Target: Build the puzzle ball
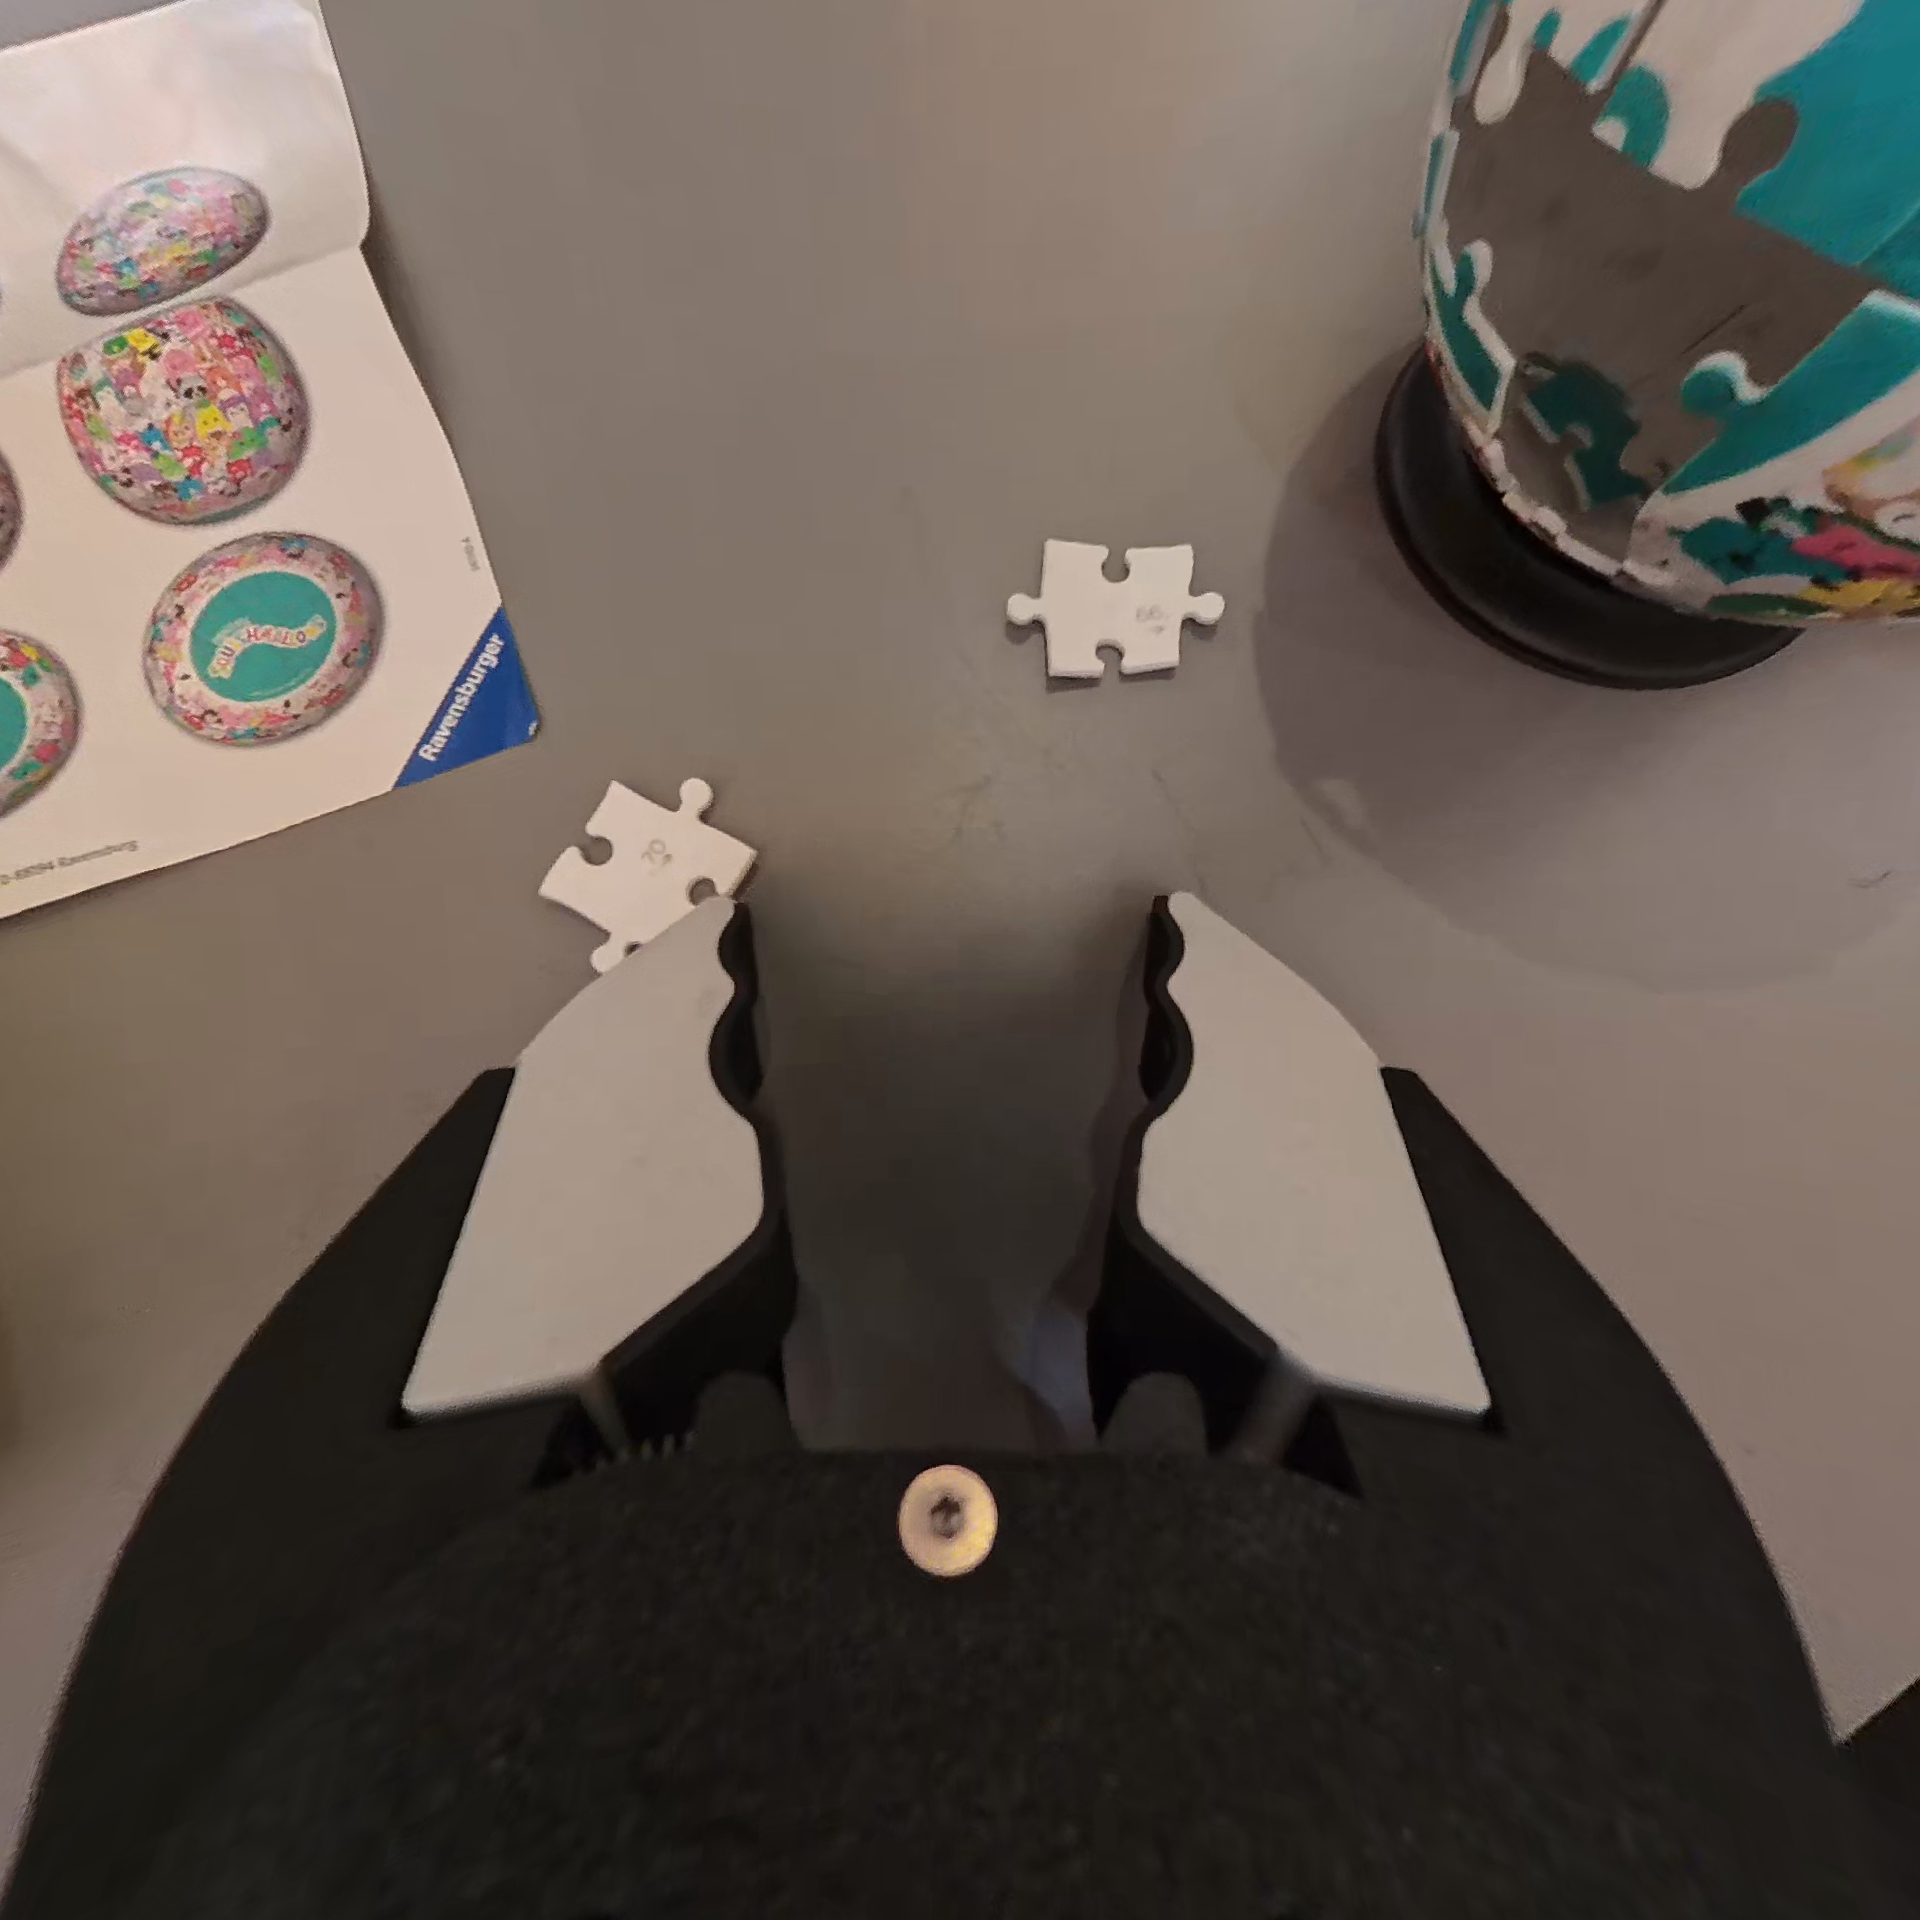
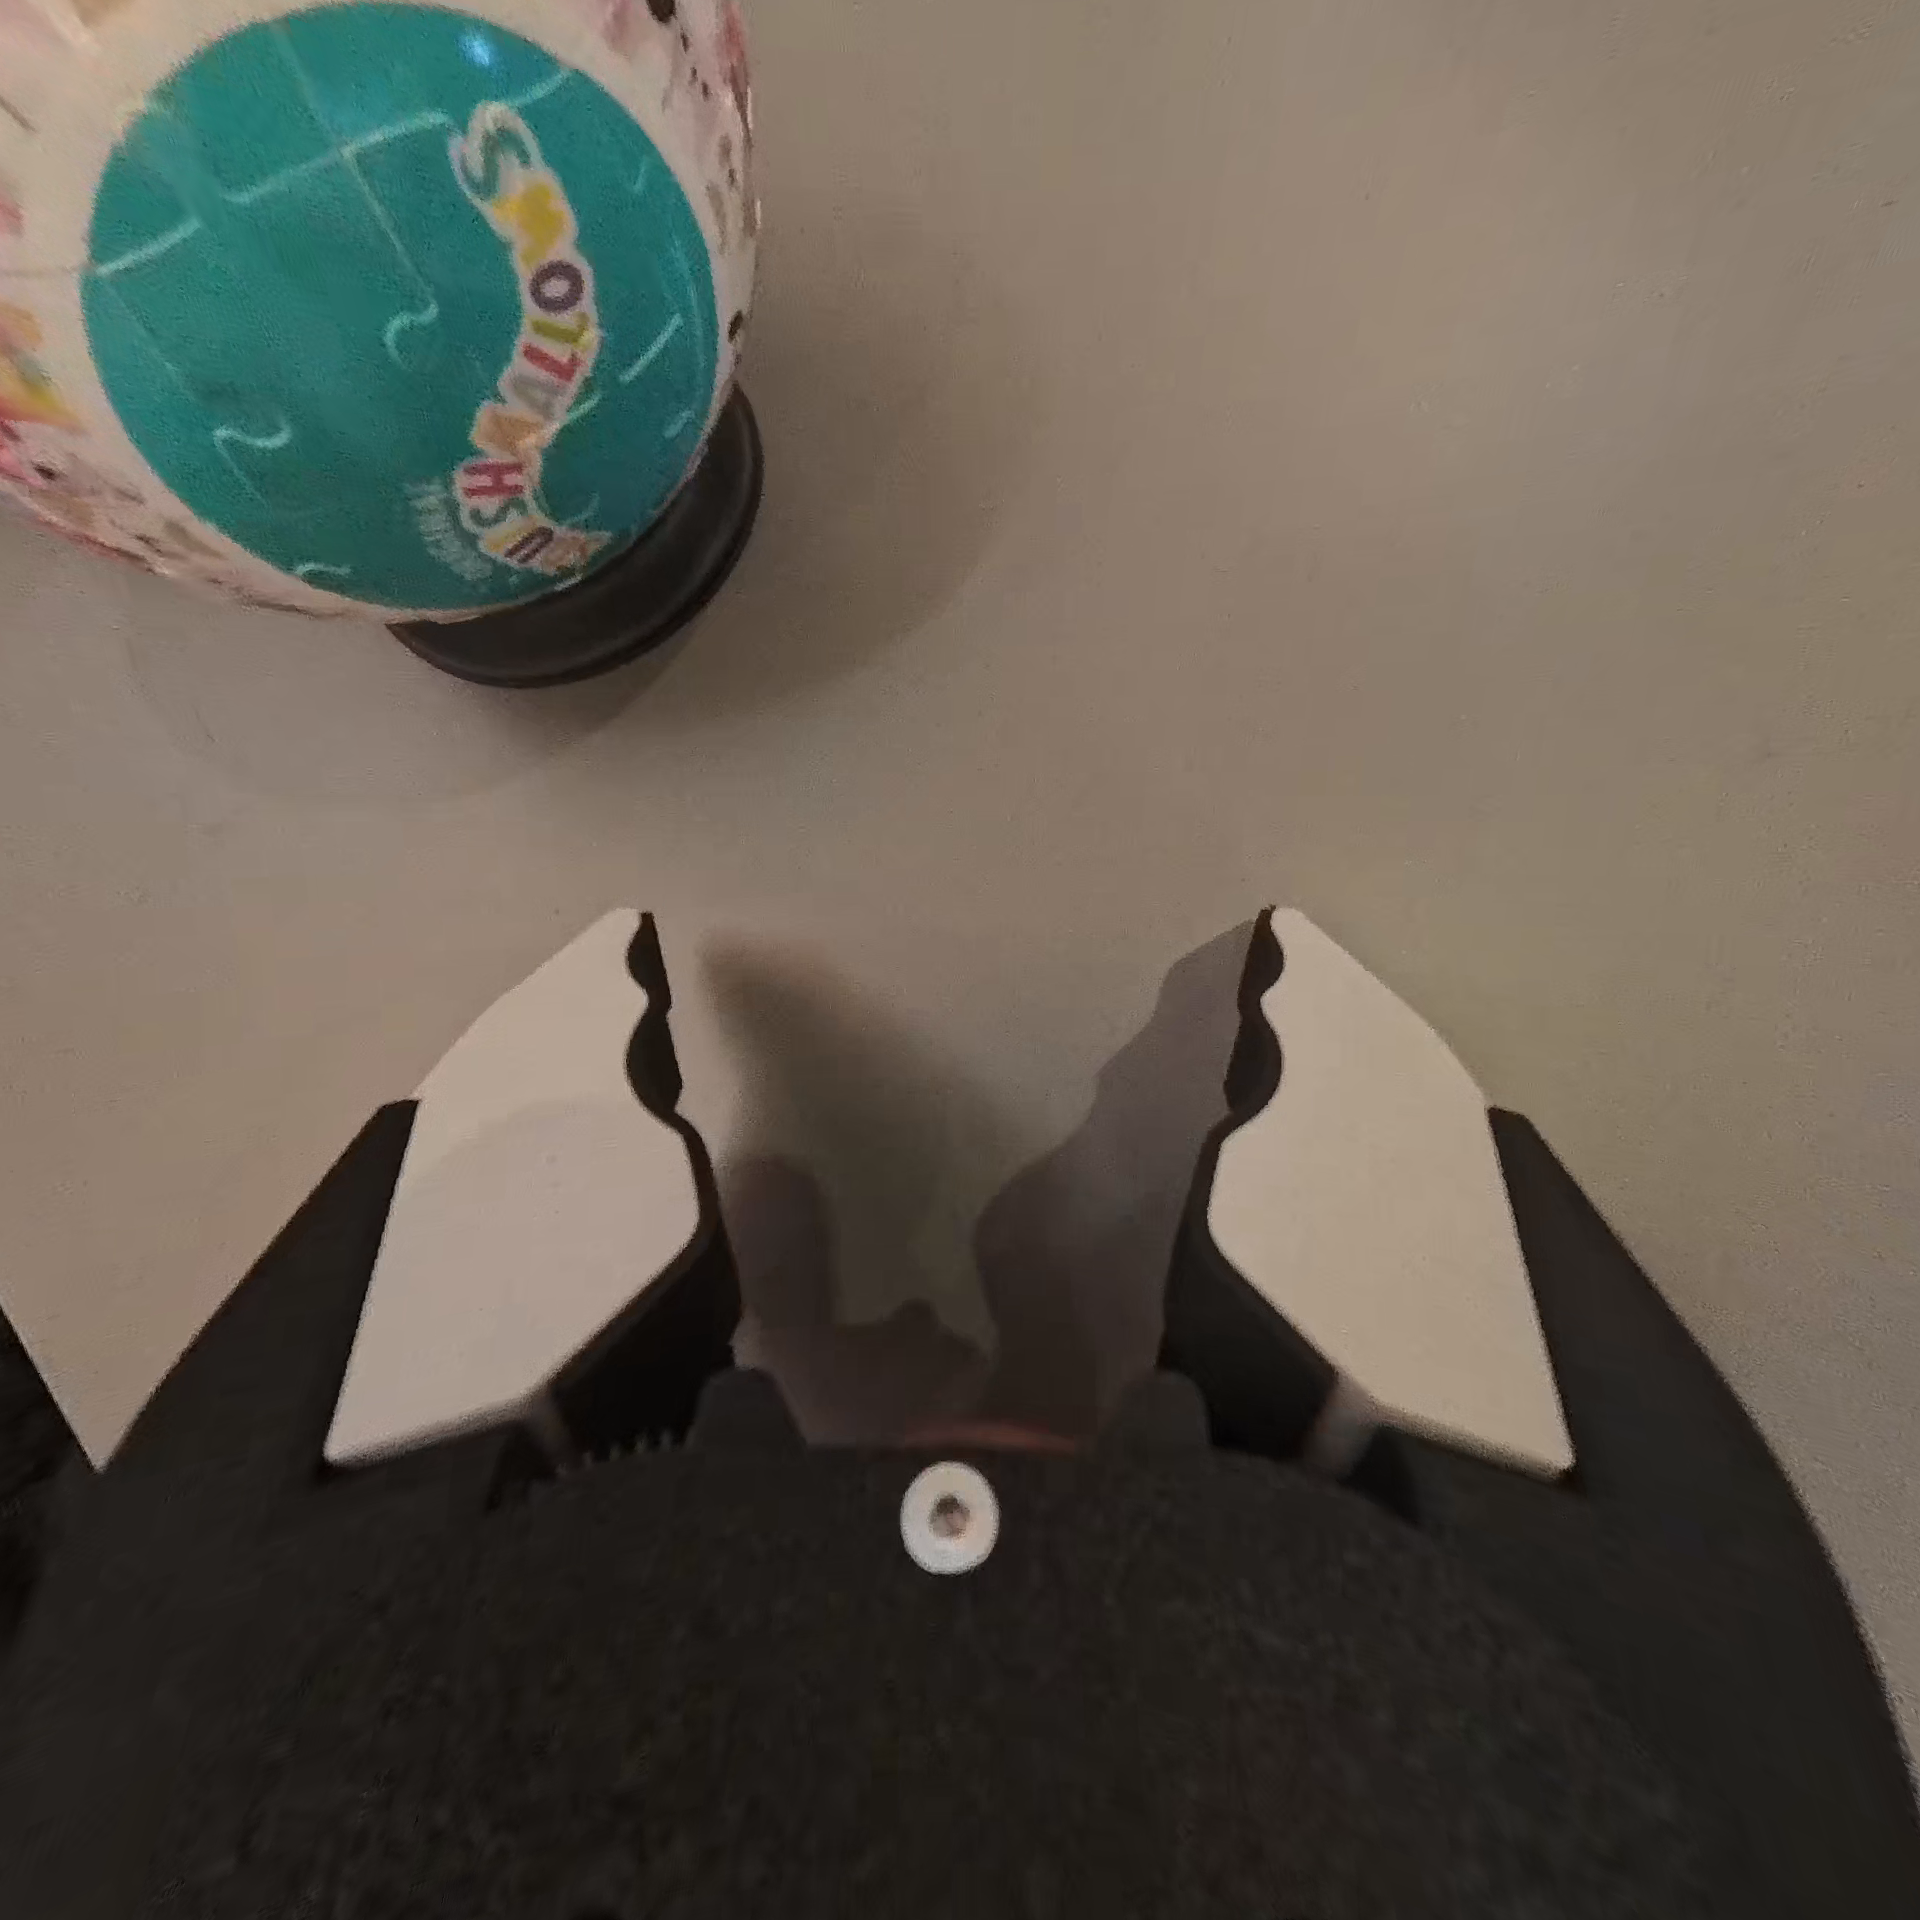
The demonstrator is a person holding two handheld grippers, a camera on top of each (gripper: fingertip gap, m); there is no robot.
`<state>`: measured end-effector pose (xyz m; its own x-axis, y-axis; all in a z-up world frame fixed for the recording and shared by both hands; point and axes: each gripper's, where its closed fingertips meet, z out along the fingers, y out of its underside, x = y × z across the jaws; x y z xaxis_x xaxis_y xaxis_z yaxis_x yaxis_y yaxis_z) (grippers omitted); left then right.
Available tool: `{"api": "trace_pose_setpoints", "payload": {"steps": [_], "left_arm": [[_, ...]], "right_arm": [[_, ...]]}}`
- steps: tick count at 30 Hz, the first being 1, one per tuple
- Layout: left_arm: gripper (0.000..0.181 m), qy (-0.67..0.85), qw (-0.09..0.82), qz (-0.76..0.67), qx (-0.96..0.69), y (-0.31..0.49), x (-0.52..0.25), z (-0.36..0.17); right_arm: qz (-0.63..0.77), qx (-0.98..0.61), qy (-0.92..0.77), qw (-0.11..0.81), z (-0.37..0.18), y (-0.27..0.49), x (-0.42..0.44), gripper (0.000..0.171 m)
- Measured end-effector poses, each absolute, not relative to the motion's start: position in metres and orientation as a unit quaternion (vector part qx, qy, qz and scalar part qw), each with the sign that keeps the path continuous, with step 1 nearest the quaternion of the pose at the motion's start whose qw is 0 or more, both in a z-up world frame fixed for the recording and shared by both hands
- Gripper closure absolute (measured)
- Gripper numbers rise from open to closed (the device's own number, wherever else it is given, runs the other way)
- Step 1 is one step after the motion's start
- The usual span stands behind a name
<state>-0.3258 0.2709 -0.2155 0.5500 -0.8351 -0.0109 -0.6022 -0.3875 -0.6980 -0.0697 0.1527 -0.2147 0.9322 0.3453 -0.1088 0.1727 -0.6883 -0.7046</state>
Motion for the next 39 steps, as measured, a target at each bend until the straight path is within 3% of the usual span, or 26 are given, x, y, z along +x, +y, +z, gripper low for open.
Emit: {"api": "trace_pose_setpoints", "payload": {"steps": [39], "left_arm": [[0.103, 0.428, 0.334, -0.171, -0.822, 0.2709, -0.3289, -0.2163]], "right_arm": [[0.093, -0.913, -0.168, 0.359, -0.2187, 0.157, -0.075, 0.062]]}}
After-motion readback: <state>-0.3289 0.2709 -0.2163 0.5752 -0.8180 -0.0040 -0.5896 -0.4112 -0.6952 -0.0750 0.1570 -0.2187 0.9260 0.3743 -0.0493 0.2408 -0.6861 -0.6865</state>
